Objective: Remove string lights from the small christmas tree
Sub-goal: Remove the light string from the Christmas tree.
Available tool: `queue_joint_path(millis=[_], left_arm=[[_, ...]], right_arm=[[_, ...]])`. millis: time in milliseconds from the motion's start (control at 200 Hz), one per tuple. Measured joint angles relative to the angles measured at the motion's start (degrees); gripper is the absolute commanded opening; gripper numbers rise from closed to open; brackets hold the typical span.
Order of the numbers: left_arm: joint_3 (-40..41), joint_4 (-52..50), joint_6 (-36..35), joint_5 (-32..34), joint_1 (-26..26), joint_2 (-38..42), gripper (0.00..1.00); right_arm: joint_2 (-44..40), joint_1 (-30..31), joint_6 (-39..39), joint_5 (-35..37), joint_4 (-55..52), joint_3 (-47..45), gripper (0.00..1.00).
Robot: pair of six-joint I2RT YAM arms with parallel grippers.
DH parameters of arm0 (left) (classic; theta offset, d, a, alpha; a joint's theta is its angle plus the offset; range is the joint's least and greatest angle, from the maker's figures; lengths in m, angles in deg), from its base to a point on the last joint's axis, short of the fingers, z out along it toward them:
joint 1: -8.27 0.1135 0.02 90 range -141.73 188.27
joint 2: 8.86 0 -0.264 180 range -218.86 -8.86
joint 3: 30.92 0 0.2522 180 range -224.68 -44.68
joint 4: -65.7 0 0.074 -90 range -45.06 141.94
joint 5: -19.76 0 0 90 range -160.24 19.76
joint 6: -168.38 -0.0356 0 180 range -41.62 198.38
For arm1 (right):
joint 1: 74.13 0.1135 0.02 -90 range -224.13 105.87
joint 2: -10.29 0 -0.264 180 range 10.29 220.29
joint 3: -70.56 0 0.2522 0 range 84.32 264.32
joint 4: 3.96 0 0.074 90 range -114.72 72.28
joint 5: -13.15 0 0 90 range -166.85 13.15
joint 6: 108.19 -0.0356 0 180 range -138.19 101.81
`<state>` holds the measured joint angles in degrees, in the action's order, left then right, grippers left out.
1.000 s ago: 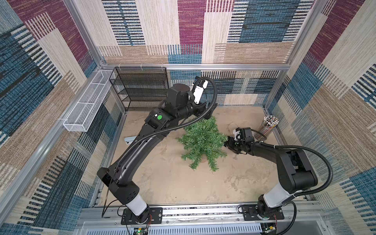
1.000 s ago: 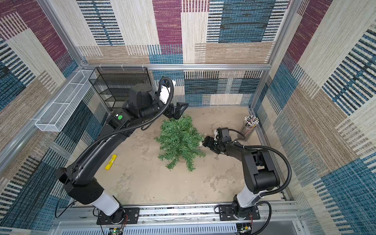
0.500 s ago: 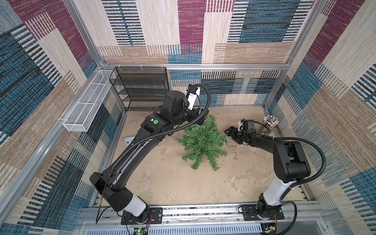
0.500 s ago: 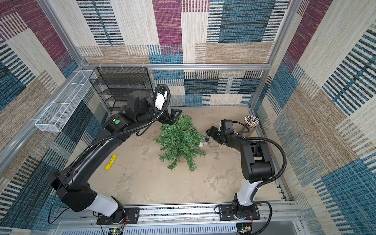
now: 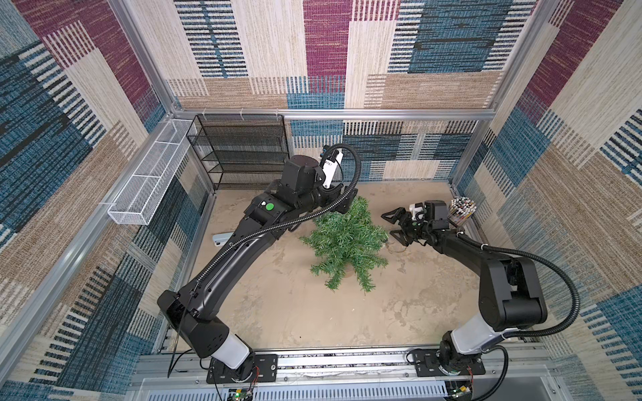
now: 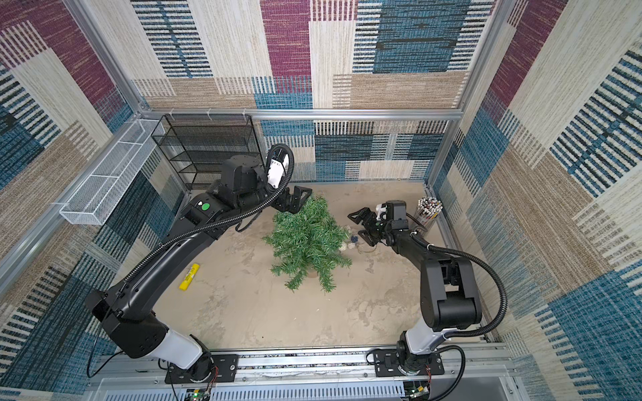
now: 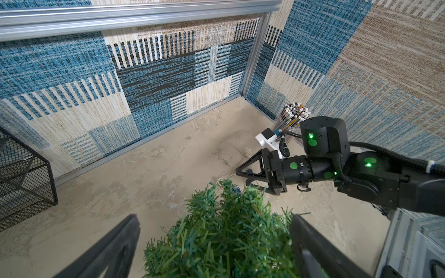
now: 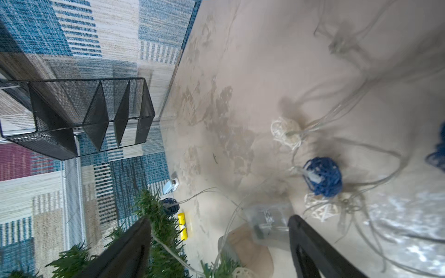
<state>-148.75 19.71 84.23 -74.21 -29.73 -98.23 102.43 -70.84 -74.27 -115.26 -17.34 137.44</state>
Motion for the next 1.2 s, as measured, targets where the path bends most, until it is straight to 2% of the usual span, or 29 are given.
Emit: queue_joint_path(millis=[125,476,676,861,1197], left_arm=[[0.6,0.0,0.2,-0.7,0.0,0.2,0.99],[2.2,0.1,0.9,-1.0,0.1,1.4,0.99],[2.4,0.2,1.0,-1.2,0.1,1.7,0.99],[2.6,0.2,1.3,-1.3,0.1,1.7,0.99],[3.0,0.2,1.7,-2.2,0.1,1.9,0.99]], right_arm=[[0.7,0.7,-5.6,-2.3,2.5,-1.8,0.92],[4.7,2.8,-10.8,-4.5,7.3,-4.5,0.9],[7.9,3.9,-13.1,-5.1,11.4,-3.5,0.82],[11.5,4.2,-15.3,-4.6,16.0,-2.6,0.61],[13.3,4.2,-16.7,-0.4,24.1,-3.6,0.0]])
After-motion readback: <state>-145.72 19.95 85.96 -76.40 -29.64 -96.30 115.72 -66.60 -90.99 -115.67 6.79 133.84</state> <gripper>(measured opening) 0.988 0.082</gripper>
